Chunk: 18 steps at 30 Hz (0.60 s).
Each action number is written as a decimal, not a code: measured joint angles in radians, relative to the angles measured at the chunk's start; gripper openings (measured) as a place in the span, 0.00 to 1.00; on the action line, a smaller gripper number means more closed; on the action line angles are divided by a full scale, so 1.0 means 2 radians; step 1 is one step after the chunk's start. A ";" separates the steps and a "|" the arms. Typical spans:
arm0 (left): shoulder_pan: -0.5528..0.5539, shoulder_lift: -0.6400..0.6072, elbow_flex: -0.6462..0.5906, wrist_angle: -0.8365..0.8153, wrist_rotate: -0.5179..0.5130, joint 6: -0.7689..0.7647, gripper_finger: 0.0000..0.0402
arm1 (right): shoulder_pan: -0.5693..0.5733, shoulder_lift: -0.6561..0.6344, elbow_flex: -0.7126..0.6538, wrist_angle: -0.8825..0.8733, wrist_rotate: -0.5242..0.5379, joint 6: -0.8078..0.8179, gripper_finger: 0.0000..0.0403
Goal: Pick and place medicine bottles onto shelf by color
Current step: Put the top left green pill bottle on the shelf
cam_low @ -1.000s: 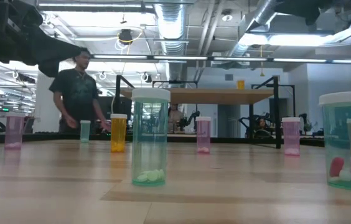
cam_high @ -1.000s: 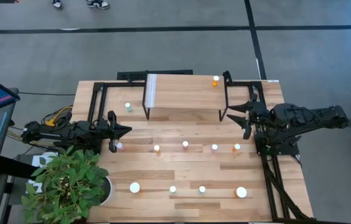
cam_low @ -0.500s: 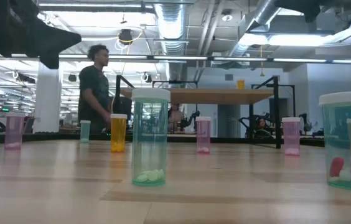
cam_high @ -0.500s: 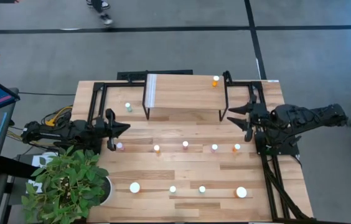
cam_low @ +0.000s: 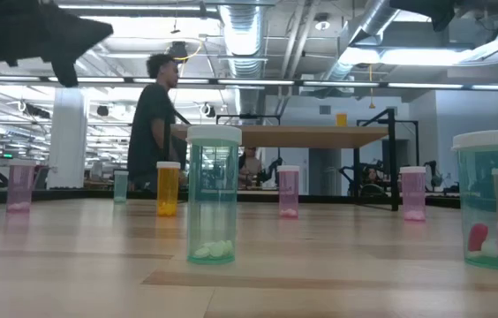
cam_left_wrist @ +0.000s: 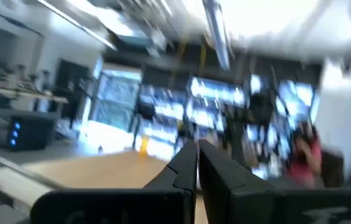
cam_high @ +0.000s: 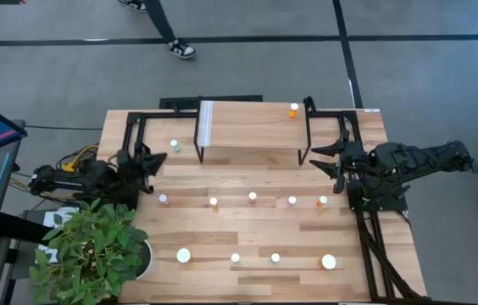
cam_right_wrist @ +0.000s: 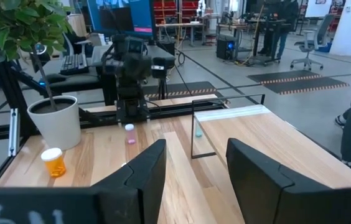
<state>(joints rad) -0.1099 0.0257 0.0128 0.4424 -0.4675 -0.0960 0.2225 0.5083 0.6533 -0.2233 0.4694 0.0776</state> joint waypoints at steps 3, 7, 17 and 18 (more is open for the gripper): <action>0.000 0.000 0.000 0.054 0.000 0.015 0.01 | 0.000 0.000 0.000 0.000 0.000 0.000 0.48; 0.000 0.000 0.000 0.087 -0.027 0.015 0.01 | 0.000 0.000 0.000 0.000 0.000 0.000 0.47; 0.000 0.032 0.003 0.059 -0.091 -0.066 0.01 | 0.000 0.000 0.000 0.000 0.000 0.000 0.48; 0.000 0.043 0.008 0.057 -0.091 -0.070 0.01 | 0.000 0.000 0.000 0.000 0.000 -0.002 0.48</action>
<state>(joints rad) -0.1104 0.1121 0.0289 0.5559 -0.6493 -0.2364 0.2218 0.5087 0.6533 -0.2230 0.4698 0.0735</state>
